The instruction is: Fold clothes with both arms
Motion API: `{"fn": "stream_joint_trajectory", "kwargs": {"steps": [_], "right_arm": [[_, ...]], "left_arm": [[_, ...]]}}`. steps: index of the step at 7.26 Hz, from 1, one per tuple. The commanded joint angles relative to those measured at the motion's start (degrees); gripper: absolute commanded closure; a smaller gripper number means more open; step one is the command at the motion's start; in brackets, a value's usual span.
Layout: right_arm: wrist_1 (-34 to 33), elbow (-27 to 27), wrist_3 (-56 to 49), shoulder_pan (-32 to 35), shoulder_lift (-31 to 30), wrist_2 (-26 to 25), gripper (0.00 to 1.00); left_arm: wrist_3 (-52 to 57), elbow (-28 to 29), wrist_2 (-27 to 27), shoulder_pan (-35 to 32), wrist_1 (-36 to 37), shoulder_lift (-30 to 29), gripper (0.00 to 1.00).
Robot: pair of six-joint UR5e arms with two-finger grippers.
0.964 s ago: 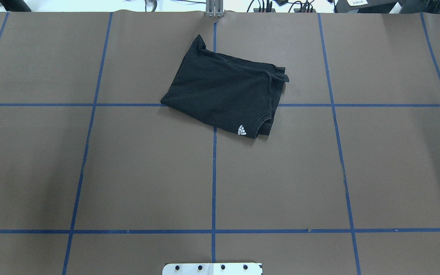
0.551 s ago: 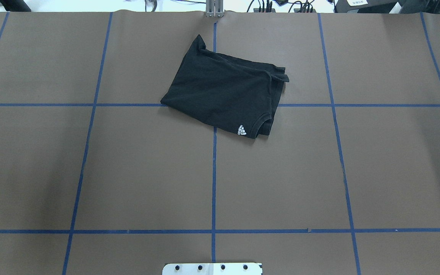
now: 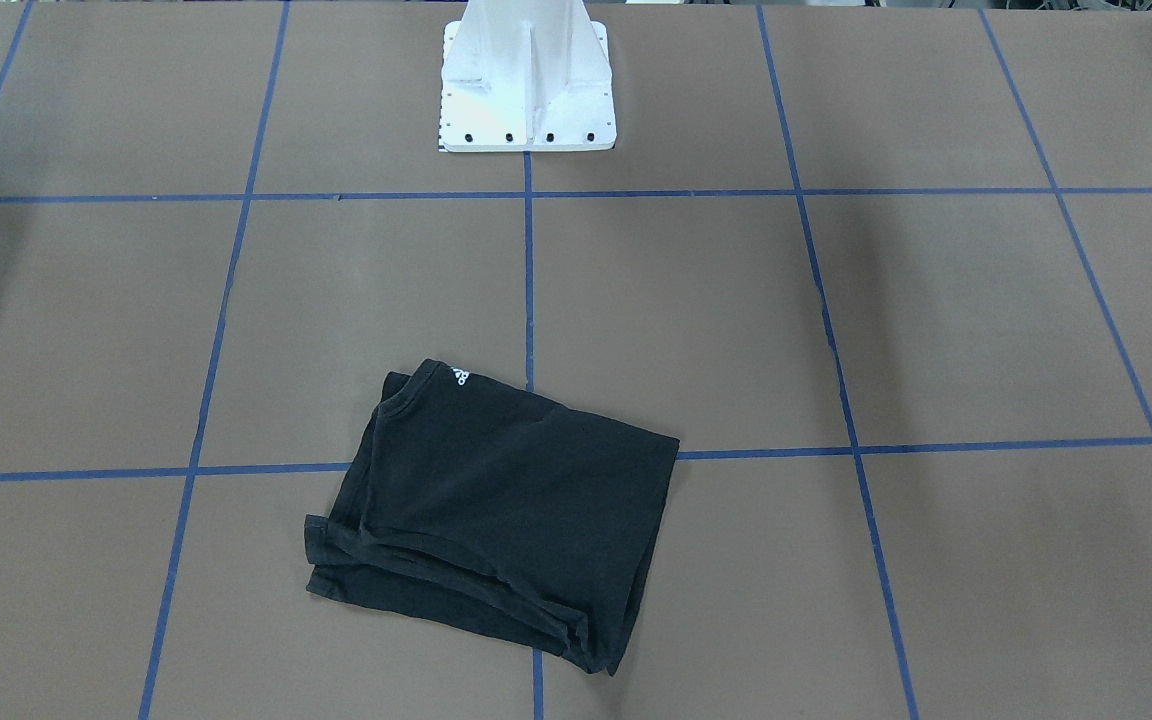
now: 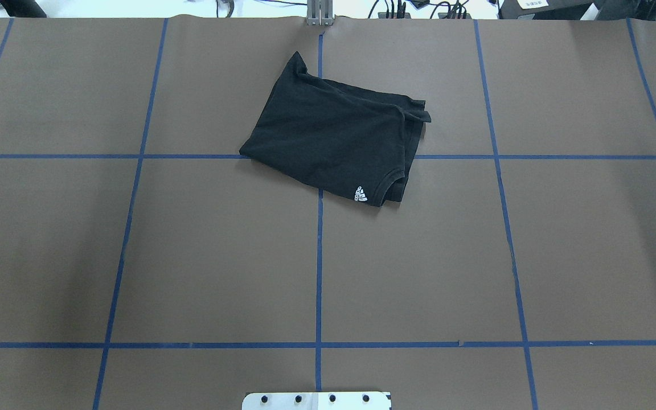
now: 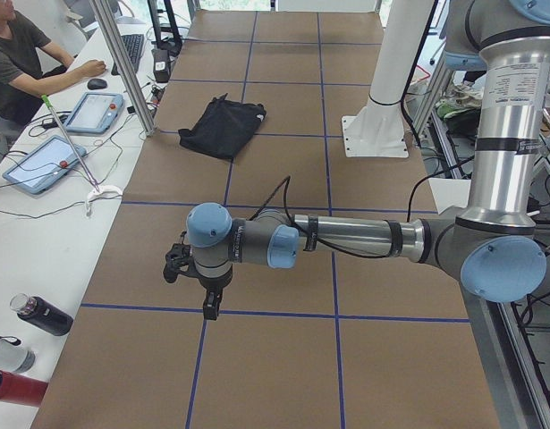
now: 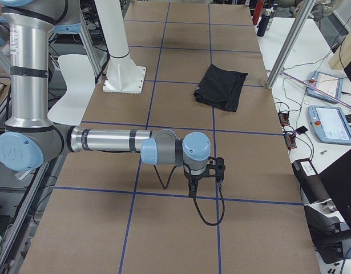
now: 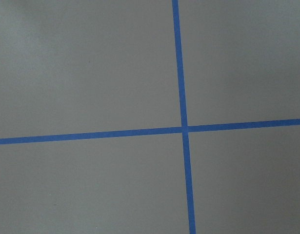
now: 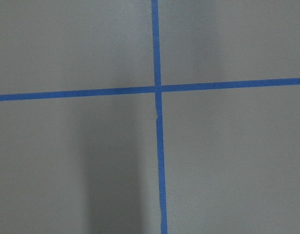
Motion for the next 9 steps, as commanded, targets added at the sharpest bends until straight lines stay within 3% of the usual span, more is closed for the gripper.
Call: {"fn": "stream_joint_trajectory", "kwargs": {"steps": [1,9], "right_arm": [[-0.04,-0.26,0.0,0.0,0.0,0.13,0.0],[-0.56,-2.63,0.09,-0.17,3.24,-0.05,0.0]], "left_arm": [[-0.04,0.02,-0.07,-0.02,0.0,-0.03,0.0],[0.05,-0.07,-0.07,0.07,0.0,-0.21,0.0]]}}
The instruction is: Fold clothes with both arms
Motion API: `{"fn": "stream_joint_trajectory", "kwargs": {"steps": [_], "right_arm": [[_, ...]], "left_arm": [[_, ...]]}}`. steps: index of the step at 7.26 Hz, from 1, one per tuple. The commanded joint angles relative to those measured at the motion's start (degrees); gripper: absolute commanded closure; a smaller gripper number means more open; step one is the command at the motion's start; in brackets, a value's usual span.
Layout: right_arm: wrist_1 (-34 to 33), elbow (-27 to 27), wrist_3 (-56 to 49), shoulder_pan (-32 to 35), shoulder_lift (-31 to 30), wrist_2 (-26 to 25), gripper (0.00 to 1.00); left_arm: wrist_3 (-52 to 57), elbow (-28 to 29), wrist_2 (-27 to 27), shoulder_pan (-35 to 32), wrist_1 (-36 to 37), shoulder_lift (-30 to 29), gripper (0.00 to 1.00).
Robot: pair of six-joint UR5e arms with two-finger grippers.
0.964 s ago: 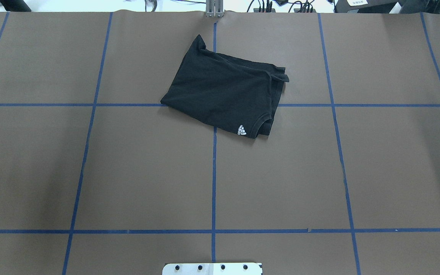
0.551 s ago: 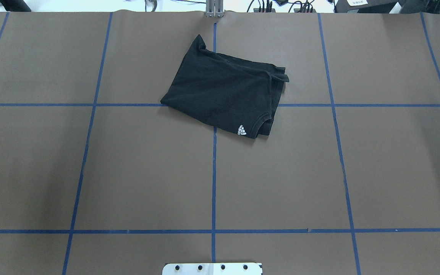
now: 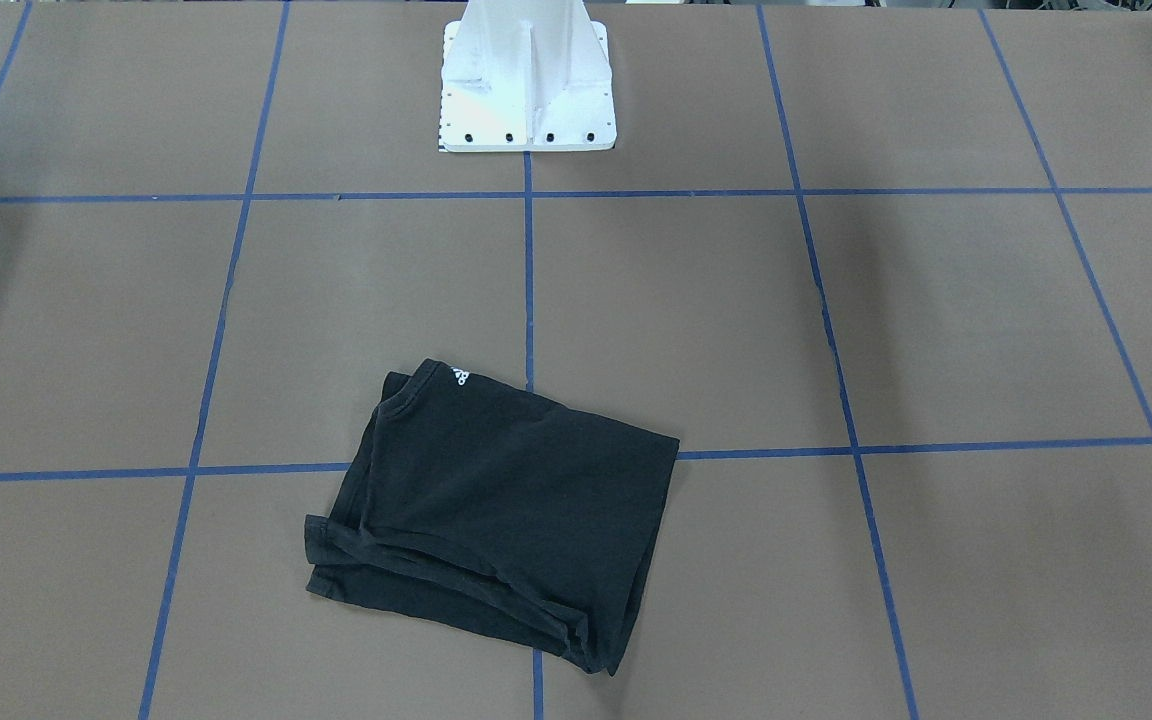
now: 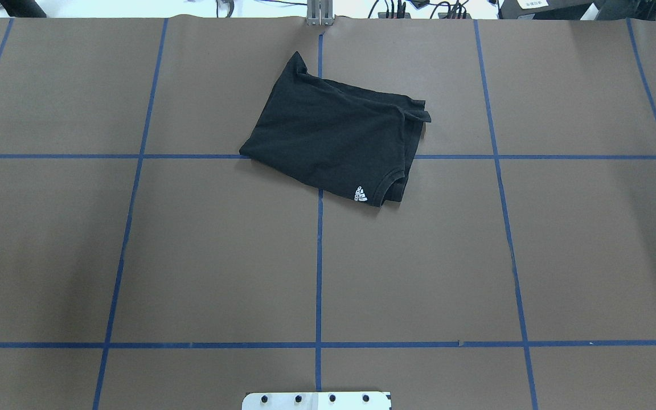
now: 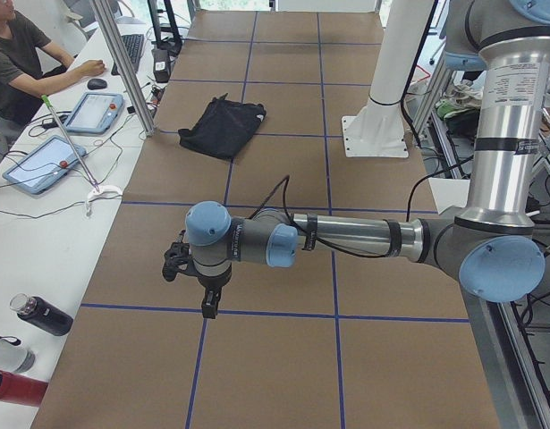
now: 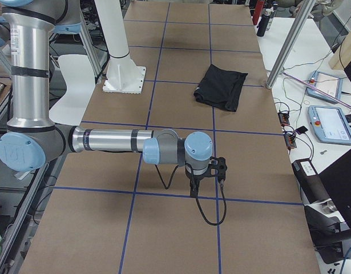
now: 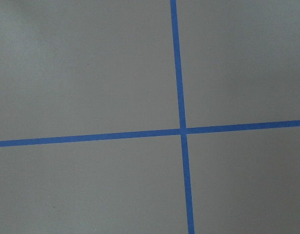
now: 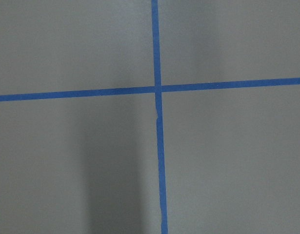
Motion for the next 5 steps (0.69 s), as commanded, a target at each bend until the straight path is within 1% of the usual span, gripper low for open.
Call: {"fn": "stream_joint_trajectory", "kwargs": {"steps": [1,2,5], "right_arm": [[0.14,-3.57,0.06,-0.06,3.3,0.03,0.0],[0.14,-4.9,0.06,0.02,4.28,0.12,0.0],[0.14,-4.73,0.06,0.02,4.2,0.47,0.0]], "left_arm": [[0.0,0.0,-0.02,0.0,0.05,0.01,0.0],[0.0,0.0,-0.02,0.0,-0.04,0.01,0.0],[0.0,0.0,-0.02,0.0,0.05,0.0,0.0]]}}
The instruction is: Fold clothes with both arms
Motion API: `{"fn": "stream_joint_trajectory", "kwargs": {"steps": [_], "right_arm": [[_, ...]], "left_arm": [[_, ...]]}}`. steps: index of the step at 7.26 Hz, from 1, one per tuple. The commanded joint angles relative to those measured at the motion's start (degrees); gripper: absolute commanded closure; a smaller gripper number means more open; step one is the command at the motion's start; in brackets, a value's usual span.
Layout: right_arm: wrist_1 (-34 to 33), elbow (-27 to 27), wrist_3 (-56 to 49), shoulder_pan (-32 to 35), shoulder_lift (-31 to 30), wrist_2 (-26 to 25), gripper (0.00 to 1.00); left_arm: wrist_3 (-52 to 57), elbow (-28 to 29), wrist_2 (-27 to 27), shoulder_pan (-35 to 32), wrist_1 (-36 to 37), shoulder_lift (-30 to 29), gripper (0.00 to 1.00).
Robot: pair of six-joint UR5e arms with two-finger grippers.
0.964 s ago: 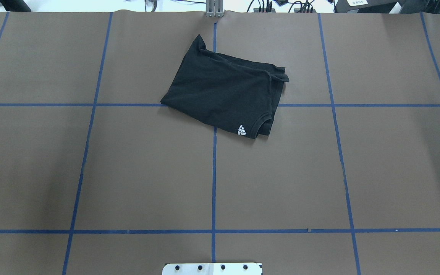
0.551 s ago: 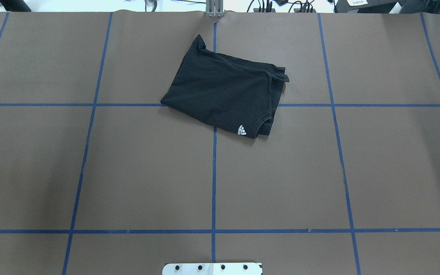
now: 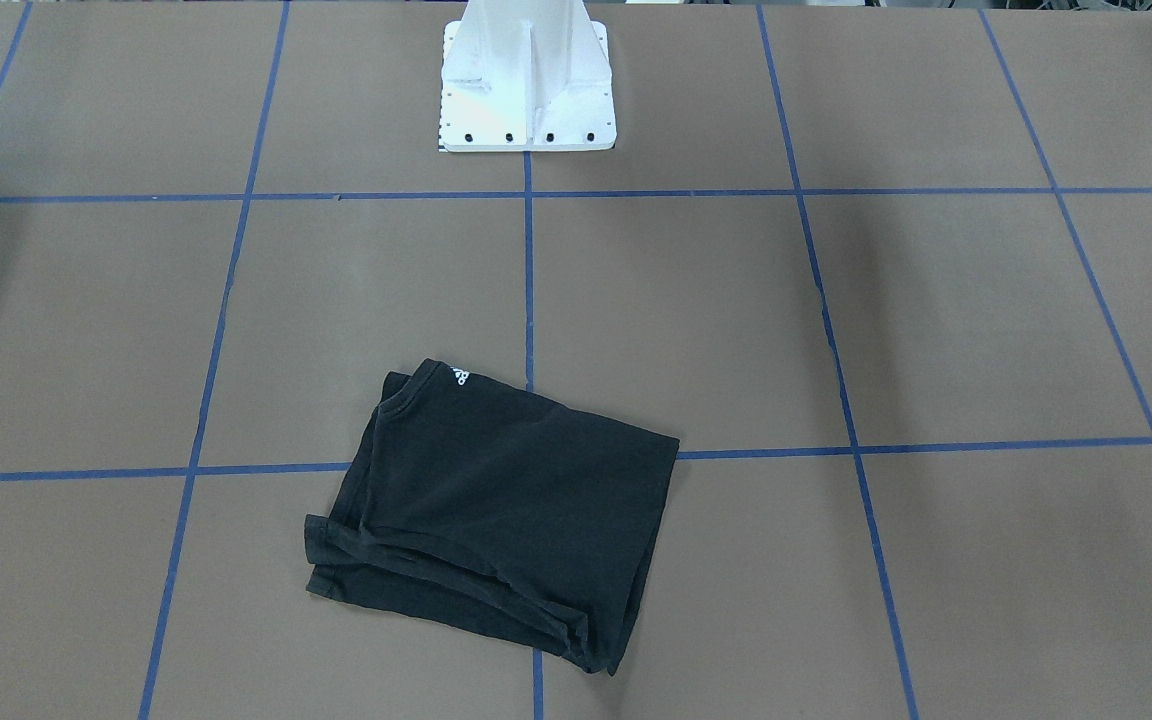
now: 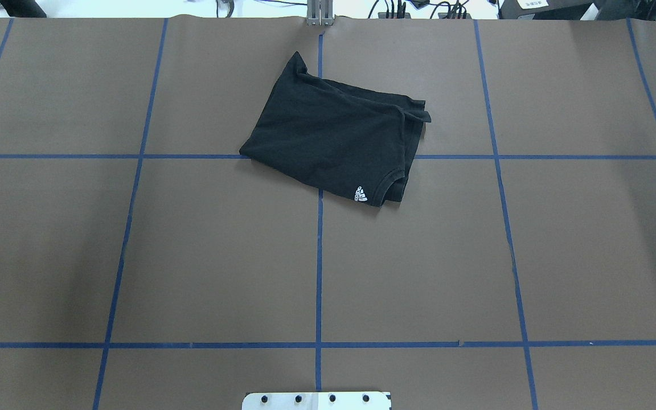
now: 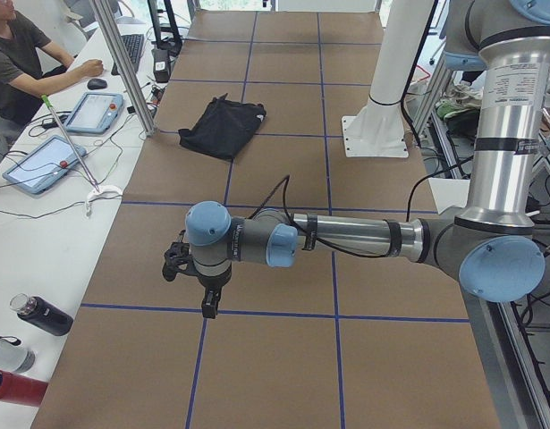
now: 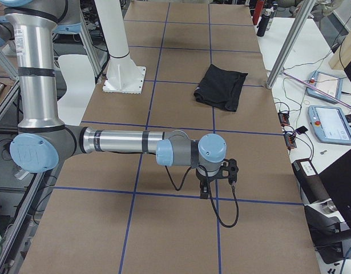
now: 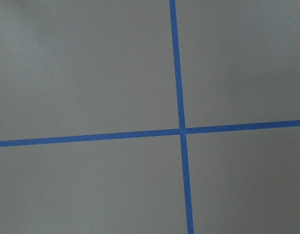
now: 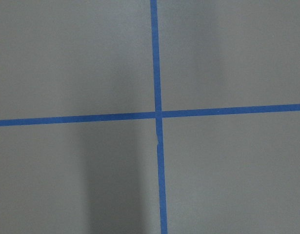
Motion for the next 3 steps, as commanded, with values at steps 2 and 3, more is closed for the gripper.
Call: {"fn": "stream_joint_trajectory", "kwargs": {"steps": [2,3], "right_arm": [[0.01,0.21,0.0,0.0,0.01,0.16,0.0],[-0.17,0.39,0.0,0.0,0.01,0.33,0.0]], "left_arm": [[0.0,0.0,0.09,0.0,0.03,0.03,0.0],[0.0,0.0,0.09,0.0,0.03,0.03,0.0]]}}
